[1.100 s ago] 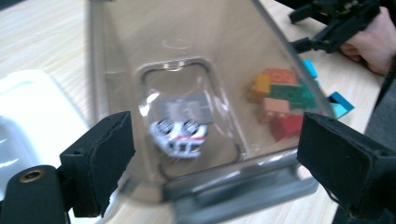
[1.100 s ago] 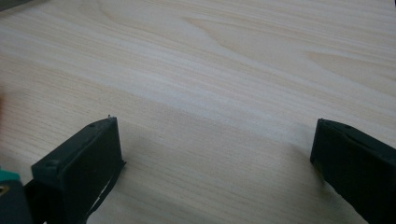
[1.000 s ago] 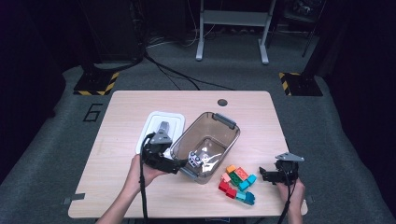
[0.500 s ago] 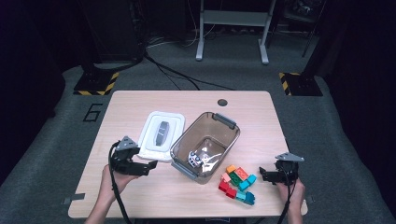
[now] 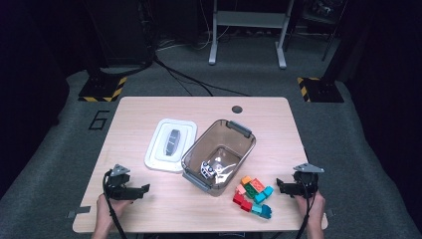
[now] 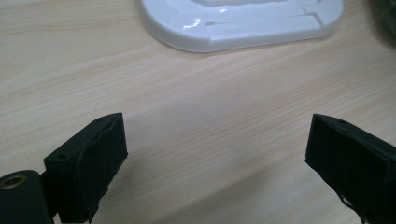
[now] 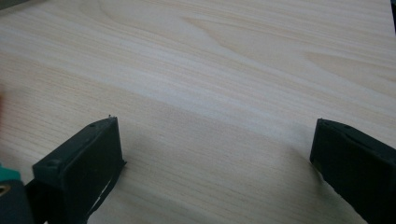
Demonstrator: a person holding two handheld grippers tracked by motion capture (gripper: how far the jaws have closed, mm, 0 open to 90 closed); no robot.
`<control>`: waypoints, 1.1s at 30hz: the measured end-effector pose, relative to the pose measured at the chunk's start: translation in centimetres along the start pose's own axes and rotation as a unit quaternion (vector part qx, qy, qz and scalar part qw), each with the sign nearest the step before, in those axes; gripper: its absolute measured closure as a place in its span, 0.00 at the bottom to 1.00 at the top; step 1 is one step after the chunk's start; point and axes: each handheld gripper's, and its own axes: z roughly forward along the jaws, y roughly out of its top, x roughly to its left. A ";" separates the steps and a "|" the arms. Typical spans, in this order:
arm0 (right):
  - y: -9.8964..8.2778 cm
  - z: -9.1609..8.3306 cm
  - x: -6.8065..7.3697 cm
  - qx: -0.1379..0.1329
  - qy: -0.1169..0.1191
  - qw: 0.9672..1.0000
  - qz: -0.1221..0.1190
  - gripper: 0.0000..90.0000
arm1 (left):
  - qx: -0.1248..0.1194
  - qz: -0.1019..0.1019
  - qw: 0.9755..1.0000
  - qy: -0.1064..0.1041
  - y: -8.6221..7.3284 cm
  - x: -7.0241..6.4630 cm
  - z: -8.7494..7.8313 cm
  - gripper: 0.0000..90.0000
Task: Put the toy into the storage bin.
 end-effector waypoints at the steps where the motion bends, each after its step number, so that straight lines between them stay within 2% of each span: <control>1: 0.0 0.0 0.0 -0.005 -0.001 1.000 -0.004 0.01 | -0.003 0.004 1.000 0.012 -0.2 0.1 0.2 0.05; 3: 0.0 0.0 0.0 -0.004 -0.002 1.000 -0.008 0.01 | -0.004 0.013 1.000 0.021 -0.6 0.2 0.5 0.04; 5: 0.0 0.0 0.0 -0.002 -0.003 1.000 -0.003 0.00 | -0.018 0.019 0.999 0.036 -0.9 0.2 0.7 0.03; 7: 0.0 0.1 -0.1 0.002 -0.003 1.000 0.005 0.00 | -0.018 0.035 0.998 0.053 -1.0 0.2 0.9 0.03; 8: 0.0 0.1 -0.1 0.004 -0.002 1.000 0.009 0.00 | -0.016 0.044 0.997 0.054 -1.0 0.2 0.9 0.03; 13: 0.0 0.1 0.3 -0.003 -0.012 1.000 -0.006 0.00 | -0.011 0.048 0.998 0.048 -0.8 0.6 1.0 0.01; 14: 0.0 0.1 0.3 -0.003 -0.012 1.000 -0.006 0.00 | -0.013 0.042 0.998 0.048 -0.7 0.6 1.2 0.00; 17: 0.0 0.0 0.4 -0.004 -0.014 1.000 -0.007 0.00 | -0.007 0.046 0.998 0.046 -0.6 0.7 1.2 0.00; 19: -0.1 -0.1 0.4 -0.005 -0.015 1.000 -0.009 0.00 | -0.016 0.045 0.998 0.048 -0.6 0.7 1.3 0.00; 21: -0.1 -0.1 0.6 -0.006 -0.019 1.000 -0.005 0.00 | -0.013 0.041 0.998 0.050 -0.6 0.7 1.3 0.00; 23: -0.1 -0.2 0.6 -0.007 -0.022 1.000 -0.012 0.01 | -0.011 0.037 0.998 0.054 -0.6 0.7 1.3 0.00; 26: -0.2 -0.4 0.5 -0.005 -0.014 1.000 -0.010 0.04 | -0.008 0.035 0.998 0.059 -0.3 0.6 1.5 0.00; 27: -0.2 -0.4 0.5 -0.004 -0.012 1.000 -0.005 0.04 | -0.016 0.034 0.998 0.059 -0.3 0.5 1.7 0.00; 29: -0.2 -0.3 0.4 0.001 -0.002 1.000 0.007 0.03 | -0.015 0.036 0.998 0.055 -0.1 0.6 1.8 0.00; 33: -0.2 -0.4 0.3 0.013 0.009 1.000 0.011 0.00 | -0.014 0.036 0.998 0.053 0.2 0.6 2.1 0.00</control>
